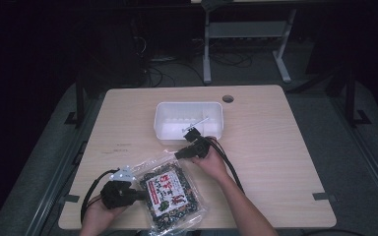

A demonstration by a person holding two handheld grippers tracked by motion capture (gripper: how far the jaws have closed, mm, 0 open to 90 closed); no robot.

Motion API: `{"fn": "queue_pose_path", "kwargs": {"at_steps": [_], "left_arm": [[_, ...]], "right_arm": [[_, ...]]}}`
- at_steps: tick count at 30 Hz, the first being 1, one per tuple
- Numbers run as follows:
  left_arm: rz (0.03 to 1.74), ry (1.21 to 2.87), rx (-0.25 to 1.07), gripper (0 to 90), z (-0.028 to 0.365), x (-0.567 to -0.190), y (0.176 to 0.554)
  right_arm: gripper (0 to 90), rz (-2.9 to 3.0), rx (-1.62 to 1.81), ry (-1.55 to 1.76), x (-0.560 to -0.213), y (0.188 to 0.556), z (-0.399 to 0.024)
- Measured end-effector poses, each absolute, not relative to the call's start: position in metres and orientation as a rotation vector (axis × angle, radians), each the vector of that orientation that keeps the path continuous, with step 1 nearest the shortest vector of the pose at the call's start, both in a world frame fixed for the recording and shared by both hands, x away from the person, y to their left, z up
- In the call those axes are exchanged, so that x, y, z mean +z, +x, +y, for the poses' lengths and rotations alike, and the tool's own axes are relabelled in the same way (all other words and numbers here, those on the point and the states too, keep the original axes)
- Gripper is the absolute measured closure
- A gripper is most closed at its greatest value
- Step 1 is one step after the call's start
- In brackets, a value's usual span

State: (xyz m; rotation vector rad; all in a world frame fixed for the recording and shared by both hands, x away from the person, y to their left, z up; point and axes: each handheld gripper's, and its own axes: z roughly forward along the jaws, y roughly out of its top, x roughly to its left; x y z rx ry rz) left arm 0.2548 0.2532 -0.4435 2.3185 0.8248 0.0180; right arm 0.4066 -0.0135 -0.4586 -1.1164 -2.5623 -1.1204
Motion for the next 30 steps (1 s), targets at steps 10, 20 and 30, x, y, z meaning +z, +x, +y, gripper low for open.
{"fn": "queue_pose_path", "kwargs": {"at_steps": [10, 20, 30], "left_arm": [[0.838, 2.306, 0.025, 88.5, 0.254, -0.444, 0.254], [0.986, 2.148, 0.036, 45.0, 0.278, -0.440, 0.259], [1.065, 2.100, -0.020, 27.5, 0.282, -0.448, 0.265]], "right_arm": [[88.9, -2.537, -1.163, -1.102, -0.454, 0.407, -0.017], [89.4, -2.518, -1.287, -1.058, -0.432, 0.401, -0.032], [89.5, -2.491, -1.423, -1.009, -0.401, 0.391, -0.044]]}}
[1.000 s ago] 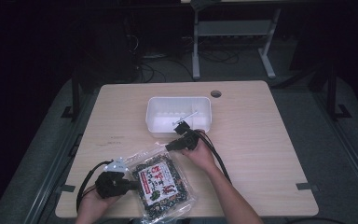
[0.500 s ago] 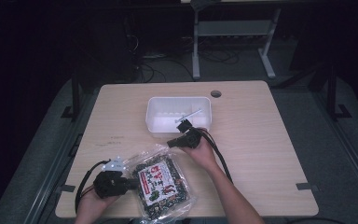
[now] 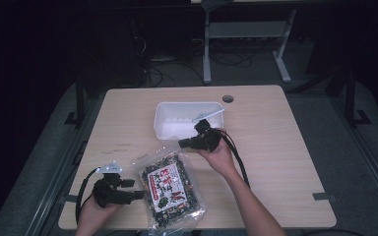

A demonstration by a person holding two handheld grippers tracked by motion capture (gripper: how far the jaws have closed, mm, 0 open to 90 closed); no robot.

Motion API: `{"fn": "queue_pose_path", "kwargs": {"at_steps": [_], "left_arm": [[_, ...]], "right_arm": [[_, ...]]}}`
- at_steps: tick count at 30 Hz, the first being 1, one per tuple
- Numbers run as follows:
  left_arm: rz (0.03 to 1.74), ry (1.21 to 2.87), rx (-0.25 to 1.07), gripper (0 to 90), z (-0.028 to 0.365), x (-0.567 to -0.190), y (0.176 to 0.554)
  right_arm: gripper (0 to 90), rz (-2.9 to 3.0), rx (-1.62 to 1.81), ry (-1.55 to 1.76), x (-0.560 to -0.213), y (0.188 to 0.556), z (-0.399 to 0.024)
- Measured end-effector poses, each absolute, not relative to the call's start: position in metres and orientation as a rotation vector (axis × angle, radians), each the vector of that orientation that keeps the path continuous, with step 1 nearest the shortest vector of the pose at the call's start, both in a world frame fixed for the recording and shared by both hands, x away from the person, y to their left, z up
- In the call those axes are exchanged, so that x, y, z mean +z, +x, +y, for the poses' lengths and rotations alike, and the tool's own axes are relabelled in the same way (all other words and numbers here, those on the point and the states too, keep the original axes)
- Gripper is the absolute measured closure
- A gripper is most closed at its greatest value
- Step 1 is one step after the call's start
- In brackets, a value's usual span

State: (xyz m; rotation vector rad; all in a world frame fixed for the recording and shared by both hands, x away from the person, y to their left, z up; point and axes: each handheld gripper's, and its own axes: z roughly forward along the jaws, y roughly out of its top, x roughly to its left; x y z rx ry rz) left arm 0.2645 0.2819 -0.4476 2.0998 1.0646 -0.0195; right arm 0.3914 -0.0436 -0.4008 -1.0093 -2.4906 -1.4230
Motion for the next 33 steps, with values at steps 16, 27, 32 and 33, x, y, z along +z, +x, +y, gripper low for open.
{"fn": "queue_pose_path", "kwargs": {"at_steps": [16, 27, 32, 33], "left_arm": [[1.008, 1.946, -0.242, 29.6, 0.268, -0.454, 0.279], [0.954, 1.827, -0.229, 57.7, 0.268, -0.444, 0.278], [0.890, 1.824, -0.179, 72.0, 0.265, -0.434, 0.273], [0.878, 1.829, -0.172, 72.2, 0.263, -0.433, 0.272]], "right_arm": [[89.6, -2.460, -1.561, -0.927, -0.366, 0.377, -0.053], [89.5, -2.403, -1.642, -0.960, -0.355, 0.375, -0.067], [89.4, -2.374, -1.677, -0.966, -0.350, 0.374, -0.076], [89.4, -2.375, -1.681, -0.965, -0.350, 0.374, -0.077]]}}
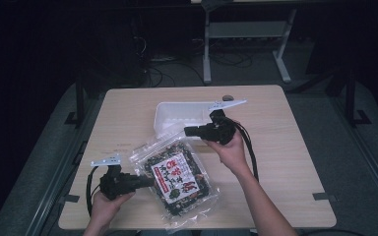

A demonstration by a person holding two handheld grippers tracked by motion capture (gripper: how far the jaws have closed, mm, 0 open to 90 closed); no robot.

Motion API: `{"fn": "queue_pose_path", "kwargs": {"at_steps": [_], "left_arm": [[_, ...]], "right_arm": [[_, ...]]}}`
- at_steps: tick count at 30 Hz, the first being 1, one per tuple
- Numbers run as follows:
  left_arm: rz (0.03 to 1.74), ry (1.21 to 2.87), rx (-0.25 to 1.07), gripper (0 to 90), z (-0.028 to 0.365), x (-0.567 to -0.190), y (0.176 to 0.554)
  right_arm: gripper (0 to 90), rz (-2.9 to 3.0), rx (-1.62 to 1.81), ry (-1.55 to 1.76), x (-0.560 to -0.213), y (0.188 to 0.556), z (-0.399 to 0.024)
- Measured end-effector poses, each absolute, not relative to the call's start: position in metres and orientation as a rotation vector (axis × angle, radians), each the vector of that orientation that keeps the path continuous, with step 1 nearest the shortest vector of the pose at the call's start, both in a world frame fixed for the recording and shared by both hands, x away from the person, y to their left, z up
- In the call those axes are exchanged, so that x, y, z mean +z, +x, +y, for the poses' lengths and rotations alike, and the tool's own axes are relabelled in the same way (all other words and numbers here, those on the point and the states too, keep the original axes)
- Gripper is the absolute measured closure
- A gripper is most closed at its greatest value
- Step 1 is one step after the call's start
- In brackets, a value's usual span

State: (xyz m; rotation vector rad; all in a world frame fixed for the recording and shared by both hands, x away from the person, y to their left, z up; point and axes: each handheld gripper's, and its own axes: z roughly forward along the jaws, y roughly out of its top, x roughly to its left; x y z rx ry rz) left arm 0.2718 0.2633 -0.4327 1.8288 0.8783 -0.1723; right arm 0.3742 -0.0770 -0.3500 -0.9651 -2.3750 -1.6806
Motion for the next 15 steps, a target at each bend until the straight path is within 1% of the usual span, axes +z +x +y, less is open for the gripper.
{"fn": "queue_pose_path", "kwargs": {"at_steps": [6, 9, 10, 11, 12, 13, 15], "left_arm": [[0.835, 1.839, -0.126, 73.7, 0.260, -0.426, 0.267], [0.823, 1.847, -0.102, 73.9, 0.258, -0.423, 0.265], [0.816, 1.854, -0.094, 73.9, 0.257, -0.422, 0.265], [0.813, 1.860, -0.085, 73.9, 0.257, -0.421, 0.264], [0.813, 1.860, -0.085, 73.9, 0.257, -0.421, 0.264], [0.809, 1.870, -0.069, 73.9, 0.255, -0.420, 0.264], [0.803, 1.873, -0.063, 73.9, 0.254, -0.419, 0.263]], "right_arm": [[88.5, -2.322, -1.726, -0.919, -0.347, 0.373, -0.087], [86.4, -2.309, -1.730, -0.900, -0.347, 0.373, -0.090], [84.7, -2.302, -1.728, -0.893, -0.348, 0.374, -0.091], [79.9, -2.298, -1.728, -0.881, -0.349, 0.374, -0.092], [79.9, -2.298, -1.728, -0.881, -0.349, 0.374, -0.092], [69.6, -2.292, -1.724, -0.857, -0.352, 0.376, -0.092], [63.8, -2.280, -1.722, -0.834, -0.355, 0.378, -0.093]]}}
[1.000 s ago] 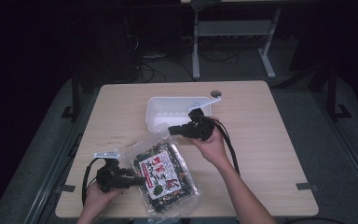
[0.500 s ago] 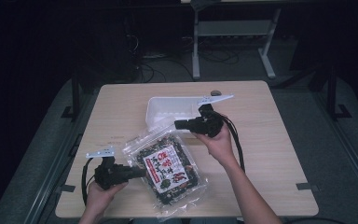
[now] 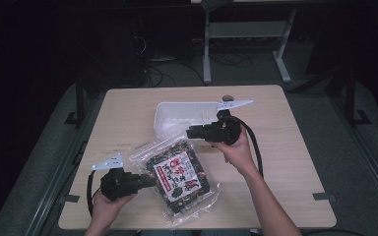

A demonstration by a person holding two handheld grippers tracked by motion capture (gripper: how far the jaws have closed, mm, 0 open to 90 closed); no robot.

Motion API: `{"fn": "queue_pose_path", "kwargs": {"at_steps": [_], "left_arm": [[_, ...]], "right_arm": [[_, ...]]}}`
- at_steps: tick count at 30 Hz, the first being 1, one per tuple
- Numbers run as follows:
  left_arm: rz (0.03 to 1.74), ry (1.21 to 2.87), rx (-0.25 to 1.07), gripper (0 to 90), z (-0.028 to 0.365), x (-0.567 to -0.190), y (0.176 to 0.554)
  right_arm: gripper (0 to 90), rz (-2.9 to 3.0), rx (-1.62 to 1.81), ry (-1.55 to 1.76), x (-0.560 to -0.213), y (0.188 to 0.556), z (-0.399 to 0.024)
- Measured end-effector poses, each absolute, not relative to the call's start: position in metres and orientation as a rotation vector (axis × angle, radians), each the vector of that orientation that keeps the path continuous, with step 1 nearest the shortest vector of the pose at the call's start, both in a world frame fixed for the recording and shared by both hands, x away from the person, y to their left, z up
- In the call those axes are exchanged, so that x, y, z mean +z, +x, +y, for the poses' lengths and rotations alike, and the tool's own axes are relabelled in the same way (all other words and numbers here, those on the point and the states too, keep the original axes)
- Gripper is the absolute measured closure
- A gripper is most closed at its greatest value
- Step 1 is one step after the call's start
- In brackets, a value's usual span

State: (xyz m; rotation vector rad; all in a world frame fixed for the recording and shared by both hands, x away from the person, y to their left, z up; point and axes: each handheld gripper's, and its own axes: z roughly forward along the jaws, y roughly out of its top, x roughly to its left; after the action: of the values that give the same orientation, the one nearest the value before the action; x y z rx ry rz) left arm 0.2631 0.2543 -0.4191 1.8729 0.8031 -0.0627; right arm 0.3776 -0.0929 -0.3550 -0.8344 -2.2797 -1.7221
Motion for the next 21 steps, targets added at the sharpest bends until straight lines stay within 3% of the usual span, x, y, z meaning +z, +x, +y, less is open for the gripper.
{"fn": "queue_pose_path", "kwargs": {"at_steps": [9, 21], "left_arm": [[0.783, 1.889, -0.034, 73.9, 0.251, -0.415, 0.261], [0.767, 1.897, -0.016, 73.9, 0.250, -0.413, 0.259]], "right_arm": [[45.3, -2.311, -1.585, -0.723, -0.373, 0.381, -0.080], [45.8, -2.371, -1.382, -0.613, -0.389, 0.376, -0.065]]}}
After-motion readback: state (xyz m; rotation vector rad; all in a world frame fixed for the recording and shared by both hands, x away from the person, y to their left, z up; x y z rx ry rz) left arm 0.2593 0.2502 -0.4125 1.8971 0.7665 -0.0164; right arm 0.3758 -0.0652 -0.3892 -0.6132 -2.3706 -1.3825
